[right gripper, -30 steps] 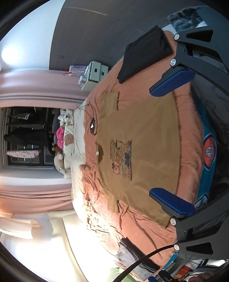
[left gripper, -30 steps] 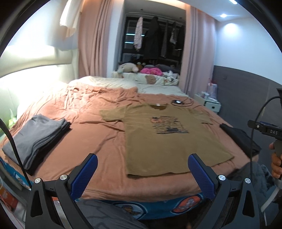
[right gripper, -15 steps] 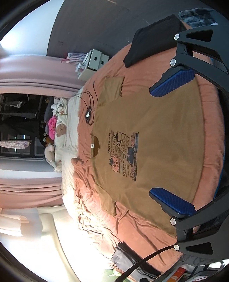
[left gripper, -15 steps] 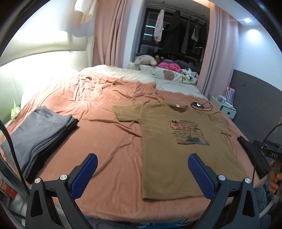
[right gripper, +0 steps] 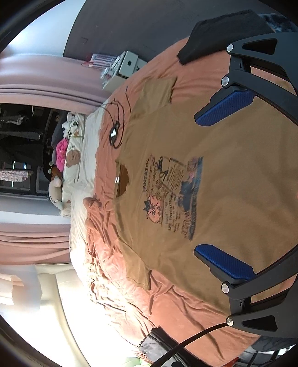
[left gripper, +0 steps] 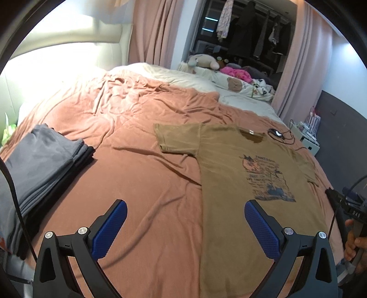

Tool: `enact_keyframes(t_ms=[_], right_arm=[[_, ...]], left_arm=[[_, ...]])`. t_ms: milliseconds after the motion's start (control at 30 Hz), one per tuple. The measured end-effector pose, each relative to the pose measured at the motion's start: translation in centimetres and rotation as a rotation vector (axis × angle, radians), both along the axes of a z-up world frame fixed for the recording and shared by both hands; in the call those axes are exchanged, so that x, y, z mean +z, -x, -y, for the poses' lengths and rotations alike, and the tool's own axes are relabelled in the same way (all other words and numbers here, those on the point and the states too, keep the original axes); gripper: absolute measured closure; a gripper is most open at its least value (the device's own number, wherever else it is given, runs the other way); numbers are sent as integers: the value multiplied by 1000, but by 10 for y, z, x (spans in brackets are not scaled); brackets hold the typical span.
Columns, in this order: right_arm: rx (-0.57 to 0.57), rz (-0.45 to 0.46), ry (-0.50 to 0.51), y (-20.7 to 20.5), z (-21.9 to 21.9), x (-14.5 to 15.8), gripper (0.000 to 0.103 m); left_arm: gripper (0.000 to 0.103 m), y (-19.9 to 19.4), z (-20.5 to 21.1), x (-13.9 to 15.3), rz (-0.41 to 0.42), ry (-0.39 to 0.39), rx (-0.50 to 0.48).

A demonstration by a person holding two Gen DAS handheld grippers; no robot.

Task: Fold small clothes
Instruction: 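Move both tools down toward the olive T-shirt's side edges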

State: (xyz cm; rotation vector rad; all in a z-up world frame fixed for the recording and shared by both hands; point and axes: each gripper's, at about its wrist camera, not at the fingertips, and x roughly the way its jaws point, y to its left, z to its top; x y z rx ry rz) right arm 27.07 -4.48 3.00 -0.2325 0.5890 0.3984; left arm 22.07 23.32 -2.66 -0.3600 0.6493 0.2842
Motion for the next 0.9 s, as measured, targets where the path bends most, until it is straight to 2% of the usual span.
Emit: enact_keyframes(t_ms=[200, 333, 433, 633, 767, 900], right_arm=[[27, -46, -7, -42, -22, -17, 0], [58, -74, -19, -66, -38, -25, 9], [78, -90, -24, -84, -50, -31, 11], [134, -149, -43, -121, -79, -48, 12], [162, -182, -55, -146, -94, -59, 13], [191, -214, -56, -170, -114, -71, 21]], left_arm=[[7, -34, -28, -15, -31, 37, 13], [10, -52, -46, -23, -52, 53, 32], [11, -65, -60, -29, -65, 65, 61], [23, -97, -89, -47, -101, 126, 83], [24, -115, -108, -59, -119, 159, 102], [24, -131, -126, -69, -137, 182, 124]])
